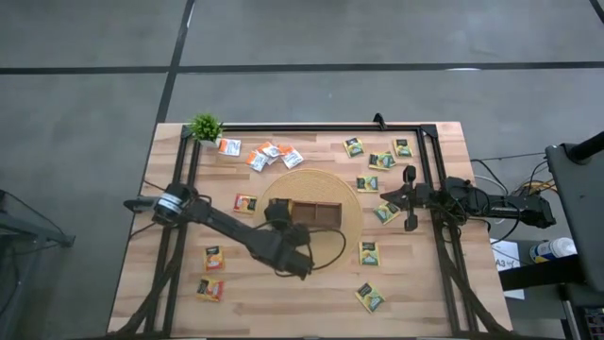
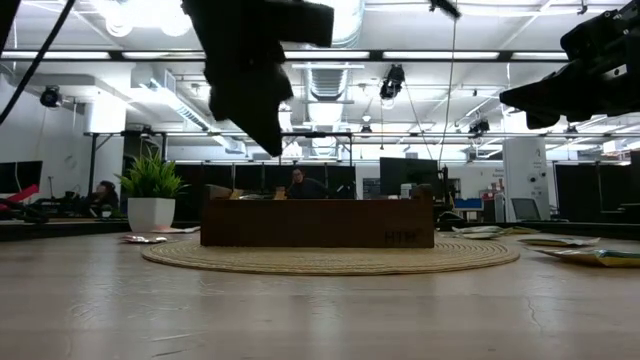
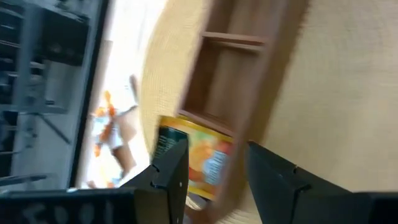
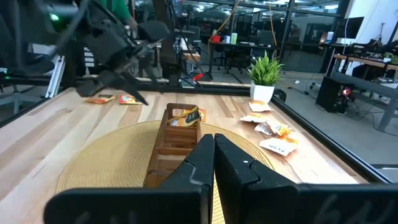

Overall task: Pick & Place Tea
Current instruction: Put the bottom mango tea sachet into the left section of the wooden organizer

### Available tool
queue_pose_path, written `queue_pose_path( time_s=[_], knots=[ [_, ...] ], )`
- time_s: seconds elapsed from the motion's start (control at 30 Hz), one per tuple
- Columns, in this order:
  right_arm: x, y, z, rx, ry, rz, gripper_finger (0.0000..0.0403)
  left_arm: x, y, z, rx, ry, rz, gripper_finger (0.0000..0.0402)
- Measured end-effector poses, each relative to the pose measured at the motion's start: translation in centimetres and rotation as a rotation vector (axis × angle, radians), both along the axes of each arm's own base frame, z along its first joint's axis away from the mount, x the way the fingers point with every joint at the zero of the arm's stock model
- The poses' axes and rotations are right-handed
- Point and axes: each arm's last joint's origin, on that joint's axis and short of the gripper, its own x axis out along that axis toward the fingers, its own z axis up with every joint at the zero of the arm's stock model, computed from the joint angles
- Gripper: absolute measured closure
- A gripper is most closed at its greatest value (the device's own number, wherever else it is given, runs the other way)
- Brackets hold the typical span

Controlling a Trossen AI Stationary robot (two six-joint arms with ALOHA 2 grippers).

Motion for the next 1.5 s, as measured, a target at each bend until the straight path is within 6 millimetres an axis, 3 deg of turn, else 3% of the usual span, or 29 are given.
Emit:
queue_pose_path(
  time_s=[0.3, 0.57, 0.87, 1.07, 1.5],
  knots=[
    [0.0, 0.0, 0.0, 0.000, 0.000, 0.000, 0.0394, -1.3, -3.8, 0.2, -0.309, -0.007, 0.062, 0.0252],
    [0.0, 0.0, 0.0, 0.000, 0.000, 0.000, 0.0394, -4.3, -7.4, -0.1, -0.504, 0.080, 0.209, 0.0252],
    [0.0, 0.0, 0.0, 0.000, 0.000, 0.000, 0.0394, -7.1, -10.2, 0.0, -0.600, 0.052, 0.477, 0.0252],
    [0.0, 0.0, 0.0, 0.000, 0.000, 0.000, 0.0394, -8.5, -11.7, 0.2, -0.641, 0.030, 0.562, 0.0252],
    [0.0, 0.0, 0.0, 0.000, 0.000, 0.000, 0.0394, -11.4, -13.9, 0.3, -0.641, -0.044, 0.823, 0.0252]
  ],
)
